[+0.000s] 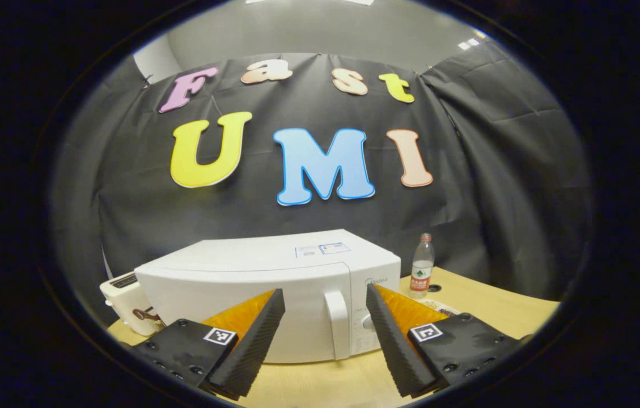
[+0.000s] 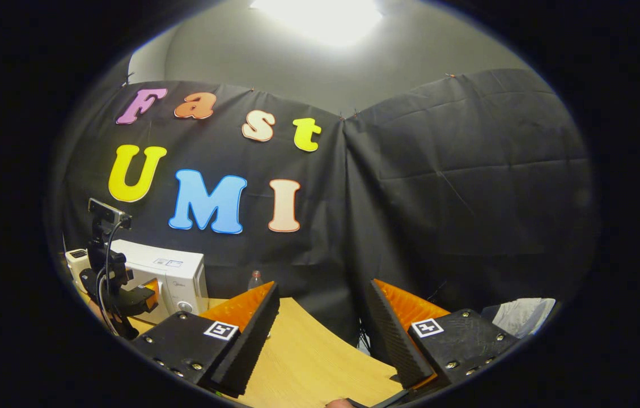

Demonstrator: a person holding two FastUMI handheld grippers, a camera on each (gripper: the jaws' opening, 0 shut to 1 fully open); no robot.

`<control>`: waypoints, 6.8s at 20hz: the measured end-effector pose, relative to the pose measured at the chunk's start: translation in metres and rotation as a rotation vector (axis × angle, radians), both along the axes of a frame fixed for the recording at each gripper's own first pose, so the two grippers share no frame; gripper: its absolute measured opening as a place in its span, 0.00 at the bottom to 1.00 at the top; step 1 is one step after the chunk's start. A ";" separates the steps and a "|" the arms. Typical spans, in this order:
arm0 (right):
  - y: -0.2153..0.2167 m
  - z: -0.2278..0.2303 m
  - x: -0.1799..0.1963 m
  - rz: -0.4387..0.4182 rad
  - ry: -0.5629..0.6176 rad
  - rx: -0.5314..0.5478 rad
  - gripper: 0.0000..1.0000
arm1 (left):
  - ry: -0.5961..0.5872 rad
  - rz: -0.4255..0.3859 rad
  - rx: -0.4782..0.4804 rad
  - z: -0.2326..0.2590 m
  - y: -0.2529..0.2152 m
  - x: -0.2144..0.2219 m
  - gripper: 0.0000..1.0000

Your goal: Open the microwave oven with the left hand, put the food in, and close the microwave oven.

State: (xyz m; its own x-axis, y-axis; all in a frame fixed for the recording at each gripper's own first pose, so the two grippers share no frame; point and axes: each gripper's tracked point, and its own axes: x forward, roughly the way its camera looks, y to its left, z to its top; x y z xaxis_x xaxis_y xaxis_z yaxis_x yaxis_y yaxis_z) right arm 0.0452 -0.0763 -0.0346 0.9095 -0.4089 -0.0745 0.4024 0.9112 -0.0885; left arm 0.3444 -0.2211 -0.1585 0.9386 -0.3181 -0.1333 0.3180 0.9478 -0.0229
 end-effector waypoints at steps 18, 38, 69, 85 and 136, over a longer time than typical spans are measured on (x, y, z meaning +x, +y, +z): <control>-0.015 -0.005 -0.010 -0.095 0.054 -0.027 0.95 | 0.134 0.001 0.050 -0.079 -0.032 0.037 0.52; 0.013 0.004 -0.002 0.146 0.004 0.012 0.95 | 0.171 -0.033 0.031 -0.070 0.004 -0.050 0.12; 0.116 0.010 -0.034 0.525 -0.054 0.125 0.95 | 0.249 0.187 0.057 -0.073 0.195 -0.200 0.12; 0.228 0.011 -0.029 0.508 -0.048 0.160 0.95 | 0.263 0.135 0.038 -0.080 0.313 -0.214 0.11; 0.199 -0.237 -0.065 0.733 0.929 0.743 0.98 | -0.139 0.405 0.004 0.172 0.294 -0.329 0.95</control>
State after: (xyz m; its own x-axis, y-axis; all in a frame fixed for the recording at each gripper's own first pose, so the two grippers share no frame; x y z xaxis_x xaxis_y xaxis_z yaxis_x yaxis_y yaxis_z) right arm -0.0194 0.1231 -0.2714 0.3959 0.5332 -0.7476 -0.1191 0.8371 0.5339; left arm 0.0157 0.0729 0.0132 0.9968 0.0800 0.0030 -0.0800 0.9968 -0.0021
